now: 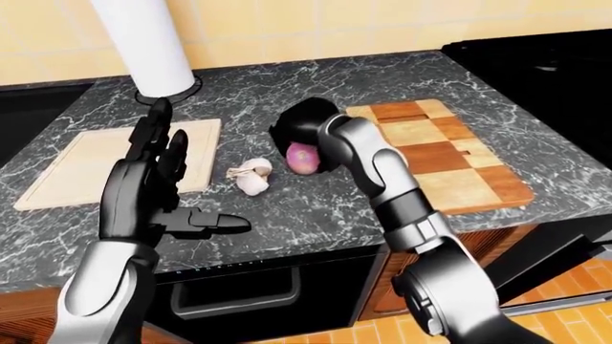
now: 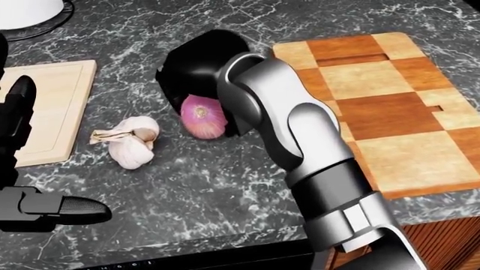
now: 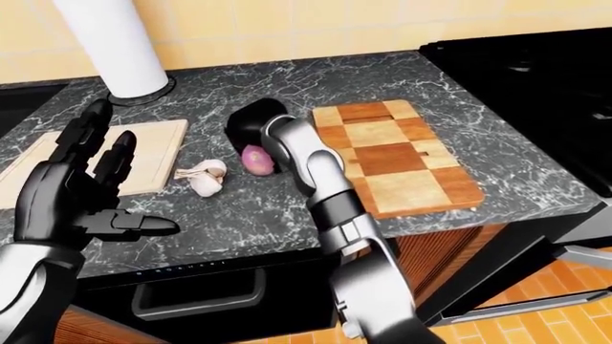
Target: Place the onion and the garlic on separate cutting boards.
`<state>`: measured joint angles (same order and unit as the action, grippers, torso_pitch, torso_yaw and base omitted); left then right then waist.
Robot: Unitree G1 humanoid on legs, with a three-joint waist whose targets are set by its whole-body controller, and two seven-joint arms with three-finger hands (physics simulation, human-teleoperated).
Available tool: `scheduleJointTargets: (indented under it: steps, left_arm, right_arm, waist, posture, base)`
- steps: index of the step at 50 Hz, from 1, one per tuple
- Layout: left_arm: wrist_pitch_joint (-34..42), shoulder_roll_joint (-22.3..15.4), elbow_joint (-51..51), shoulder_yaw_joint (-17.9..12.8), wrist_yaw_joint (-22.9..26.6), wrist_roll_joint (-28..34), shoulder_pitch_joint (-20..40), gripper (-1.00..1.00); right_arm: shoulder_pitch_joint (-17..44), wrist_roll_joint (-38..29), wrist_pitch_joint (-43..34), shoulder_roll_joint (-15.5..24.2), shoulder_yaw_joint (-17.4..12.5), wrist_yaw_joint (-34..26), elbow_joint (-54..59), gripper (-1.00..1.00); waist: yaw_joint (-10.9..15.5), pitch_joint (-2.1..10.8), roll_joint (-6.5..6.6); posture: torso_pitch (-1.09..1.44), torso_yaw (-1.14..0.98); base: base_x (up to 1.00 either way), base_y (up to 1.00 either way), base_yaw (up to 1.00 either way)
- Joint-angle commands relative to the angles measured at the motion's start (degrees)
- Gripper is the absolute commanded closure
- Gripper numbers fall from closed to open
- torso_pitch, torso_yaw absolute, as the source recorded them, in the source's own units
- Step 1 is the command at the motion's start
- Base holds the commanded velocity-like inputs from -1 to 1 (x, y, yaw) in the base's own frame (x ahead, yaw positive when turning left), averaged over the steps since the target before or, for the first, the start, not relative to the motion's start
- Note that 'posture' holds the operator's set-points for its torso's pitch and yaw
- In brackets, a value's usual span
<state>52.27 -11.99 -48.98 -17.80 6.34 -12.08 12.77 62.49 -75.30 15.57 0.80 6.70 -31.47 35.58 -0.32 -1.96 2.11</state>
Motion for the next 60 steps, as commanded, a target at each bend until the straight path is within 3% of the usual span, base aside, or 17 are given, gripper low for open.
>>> scheduleJointTargets:
  steps: [1, 10, 17, 23, 27, 29, 32, 37, 41, 44, 49, 56, 57, 60]
  left_arm:
    - [-1.67, -0.52, -1.69, -0.56, -0.05, 0.01, 1.07, -1.0]
    - [-1.46, -0.74, -1.62, -0.87, 0.02, -0.14, 1.33, -1.0]
    - [0.16, -1.32, -2.21, -0.48, -0.48, -0.1, 2.76, -1.0]
    - [1.0, -2.02, -1.65, 0.44, -0.63, 0.65, 4.33, -1.0]
    - [1.54, -4.89, 2.1, 1.94, 1.0, 2.19, 8.65, -1.0]
    - [0.22, -6.97, 5.52, 4.12, 2.24, 4.57, 11.27, -1.0]
    - [-1.62, -9.83, 10.82, 7.47, 6.12, 8.89, 15.83, -1.0]
    - [-6.5, -11.24, 17.21, 11.65, 13.9, 18.04, 19.6, -1.0]
    - [-17.06, -12.88, 26.0, 16.63, 23.95, 31.04, 22.17, -1.0]
    - [-18.98, -10.92, 26.15, 15.74, 33.25, 38.18, 23.53, -1.0]
    - [-24.81, -11.34, 24.87, 14.18, 46.73, 47.74, 26.8, -1.0]
    - [-41.17, -12.86, 29.82, 12.28, 55.89, 52.1, 29.17, -1.0]
    - [-45.82, -13.71, 30.41, 11.94, 56.28, 52.17, 28.31, -1.0]
    - [-49.56, -12.72, 33.5, 11.28, 56.67, 54.58, 29.4, -1.0]
  right_arm:
    - [2.44, 0.45, -0.28, 0.46, -0.81, 1.07, -2.07, 1.0]
    - [4.58, 1.94, -0.37, 2.19, -1.83, -0.15, -1.9, 1.0]
    - [7.7, 8.48, -3.98, 6.61, -5.03, -9.65, -5.73, 1.0]
    - [8.85, 12.38, -5.28, 10.96, -6.17, -12.07, -5.36, 1.0]
    - [8.36, 15.05, -6.52, 14.56, -7.86, -13.44, -6.47, 1.0]
    - [7.9, 16.24, -6.92, 16.2, -8.43, -14.1, -7.26, 1.0]
    - [7.19, 18.22, -8.22, 18.69, -9.59, -15.51, -9.27, 1.0]
    - [5.63, 19.85, -8.64, 21.7, -10.32, -15.99, -10.62, 1.0]
    - [1.85, 21.0, -9.54, 22.67, -11.05, -16.94, -14.49, 1.0]
    - [0.16, 21.43, -9.51, 23.11, -11.15, -16.6, -15.27, 1.0]
    - [-1.84, 21.99, -9.41, 23.49, -11.39, -16.38, -16.39, 1.0]
    - [-3.58, 22.18, -9.09, 23.62, -11.49, -15.84, -16.92, 1.0]
    - [-3.69, 22.21, -9.01, 23.62, -11.5, -15.74, -16.88, 1.0]
    - [-4.16, 22.29, -8.81, 23.63, -11.53, -15.53, -16.84, 1.0]
  waist:
    - [-0.06, 1.47, 0.29]
    - [-0.02, 1.3, 0.15]
    - [0.15, 0.98, -0.21]
    - [0.18, 0.87, -0.49]
    - [0.29, 0.84, -0.71]
    - [0.48, 0.81, -0.83]
    - [0.71, 0.76, -1.03]
    - [0.69, 0.72, -1.25]
    - [0.77, 0.76, -1.61]
    - [0.8, 0.99, -1.86]
    - [0.69, 0.89, -2.28]
    - [0.9, 0.72, -2.46]
    - [0.95, 0.78, -2.45]
    - [0.95, 0.83, -2.56]
  posture:
    - [0.0, 0.0]
    - [0.0, 0.0]
    - [0.0, 0.0]
    - [0.0, 0.0]
    - [0.0, 0.0]
    - [0.0, 0.0]
    - [0.0, 0.0]
    - [0.0, 0.0]
    - [0.0, 0.0]
    - [0.0, 0.0]
    - [0.0, 0.0]
    - [0.0, 0.0]
    - [0.0, 0.0]
    - [0.0, 0.0]
  base:
    - [0.0, 0.0, 0.0]
    - [0.0, 0.0, 0.0]
    - [0.0, 0.0, 0.0]
    - [0.0, 0.0, 0.0]
    - [0.0, 0.0, 0.0]
    - [0.0, 0.0, 0.0]
    - [0.0, 0.0, 0.0]
    - [0.0, 0.0, 0.0]
    - [0.0, 0.0, 0.0]
    - [0.0, 0.0, 0.0]
    - [0.0, 0.0, 0.0]
    - [0.0, 0.0, 0.0]
    - [0.0, 0.0, 0.0]
    - [0.0, 0.0, 0.0]
